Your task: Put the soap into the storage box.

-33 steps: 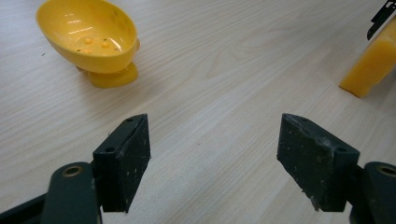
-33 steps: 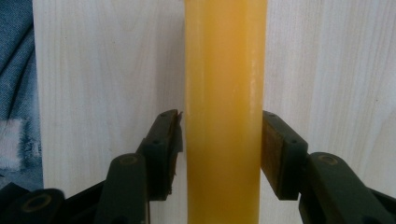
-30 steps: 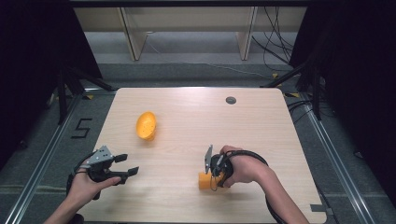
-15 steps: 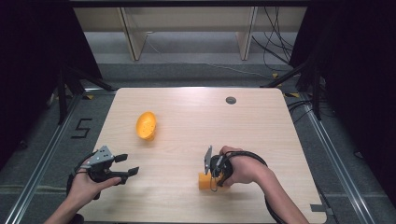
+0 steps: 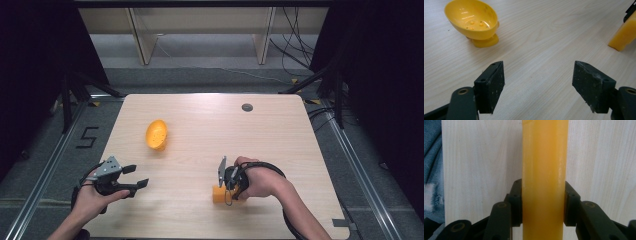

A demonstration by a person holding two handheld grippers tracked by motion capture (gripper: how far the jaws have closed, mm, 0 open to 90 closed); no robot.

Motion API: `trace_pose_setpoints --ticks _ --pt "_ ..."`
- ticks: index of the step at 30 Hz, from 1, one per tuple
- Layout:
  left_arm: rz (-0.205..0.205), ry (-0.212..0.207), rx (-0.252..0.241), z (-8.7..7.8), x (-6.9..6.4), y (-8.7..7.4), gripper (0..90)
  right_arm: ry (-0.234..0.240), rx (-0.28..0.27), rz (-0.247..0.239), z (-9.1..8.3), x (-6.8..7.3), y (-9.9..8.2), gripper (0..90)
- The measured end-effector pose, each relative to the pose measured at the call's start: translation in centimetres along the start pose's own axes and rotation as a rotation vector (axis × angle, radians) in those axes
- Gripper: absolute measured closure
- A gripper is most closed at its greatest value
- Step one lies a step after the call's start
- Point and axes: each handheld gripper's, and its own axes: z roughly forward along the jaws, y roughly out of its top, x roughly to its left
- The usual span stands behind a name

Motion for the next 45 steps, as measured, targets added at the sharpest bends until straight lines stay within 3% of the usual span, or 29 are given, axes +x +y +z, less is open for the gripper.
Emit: trace_pose_setpoints --ticks 4,5,8,14,15,17,18,19,21,22,23,26,27,29,30,32,33,34,35,36,38,40,41,42,43,45 --pt "0.005 0.002 0.004 0.0 0.0 0.0 25.2 0.007 -0.002 -0.004 0.0 0.0 0.0 61.8" --pt "-0.018 -0.011 0.0 0.1 -0.1 0.0 25.2 0.007 -0.005 -0.007 0.0 0.0 -0.1 61.8" --pt "0.0 -0.005 0.002 0.0 0.0 0.0 25.1 -0.004 -0.045 -0.092 0.2 -0.5 -0.1 61.9" --pt "-0.021 -0.01 -0.002 0.0 -0.1 0.0 25.1 0.005 -0.019 -0.019 0.0 0.0 -0.3 61.9" --pt "-0.021 -0.01 -0.002 0.0 -0.1 0.0 25.1 0.002 -0.056 -0.079 0.2 -0.4 -0.3 61.9" --pt "-0.022 -0.012 -0.002 0.1 -0.1 0.0 25.1 -0.011 -0.056 -0.07 0.2 -0.3 -0.4 61.9" --pt "0.004 -0.011 -0.003 0.0 0.0 0.0 25.1 0.001 -0.05 -0.03 -0.1 -0.1 -0.6 61.9" --pt "0.004 -0.013 -0.005 0.0 0.0 0.0 25.1 -0.002 -0.074 -0.066 -0.1 -0.3 -0.6 61.9" --pt "0.006 -0.013 -0.01 0.1 -0.1 0.0 25.1 0.009 -0.072 -0.005 -0.4 0.1 -0.8 61.9" --pt "0.01 -0.012 -0.009 0.1 -0.1 0.0 25.1 0.009 -0.1 -0.05 -0.4 -0.2 -0.9 61.9" --pt "0.01 -0.012 -0.009 0.1 -0.1 0.0 25.1 0.003 -0.104 -0.019 -0.6 -0.1 -1.0 61.9" --pt "0.014 -0.01 -0.011 0.0 -0.1 0.0 25.1 0.01 -0.125 -0.04 -0.8 -0.2 -1.2 61.9" --pt "0.018 -0.015 -0.011 0.1 -0.2 0.0 25.1 0.011 -0.132 -0.008 -1.1 0.0 -1.4 61.9" --pt "0.019 -0.02 -0.013 0.1 -0.2 0.1 25.2 0.016 -0.147 -0.025 -1.3 -0.1 -1.5 61.9" --pt "0.022 -0.024 -0.018 0.1 -0.4 0.1 25.2 0.019 -0.143 0.0 -1.5 0.1 -1.6 61.9" --pt "0.03 -0.032 -0.019 0.1 -0.4 0.1 25.2 0.005 -0.144 -0.003 -1.6 0.1 -1.6 61.9" --pt "0.034 -0.032 -0.023 0.1 -0.5 0.2 25.2 0.019 -0.157 -0.036 -1.8 0.0 -1.5 61.9" --pt "0.019 -0.049 -0.031 0.1 -0.9 0.2 25.2 0.006 -0.151 -0.007 -1.9 0.2 -1.5 61.9" --pt "0.019 -0.049 -0.031 0.1 -0.9 0.2 25.2 0.006 -0.151 -0.007 -1.9 0.2 -1.5 61.9" --pt "0.055 -0.062 -0.043 0.1 -1.1 0.4 25.3 0.013 -0.153 -0.038 -2.1 0.1 -1.3 61.9" --pt "0.035 -0.073 -0.049 0.2 -1.5 0.4 25.3 0.009 -0.145 -0.018 -2.3 0.3 -1.2 61.9" --pt "0.078 -0.087 -0.05 0.1 -1.8 0.7 25.7 0.011 -0.138 -0.015 -2.6 0.2 -0.8 61.9" --pt "0.073 -0.097 -0.055 0.2 -2.2 0.8 25.7 0.011 -0.138 -0.015 -2.6 0.2 -0.8 61.9" --pt "0.094 -0.109 -0.059 0.3 -2.4 1.0 25.7 0.014 -0.141 -0.042 -2.7 0.0 -0.6 61.9" --pt "0.077 -0.117 -0.065 0.4 -2.8 1.2 25.6 0.013 -0.136 -0.029 -2.8 0.0 -0.4 61.9" --pt "0.12 -0.149 -0.076 0.8 -4.1 1.9 25.4 0.019 -0.133 -0.066 -3.1 -0.3 0.3 61.9"
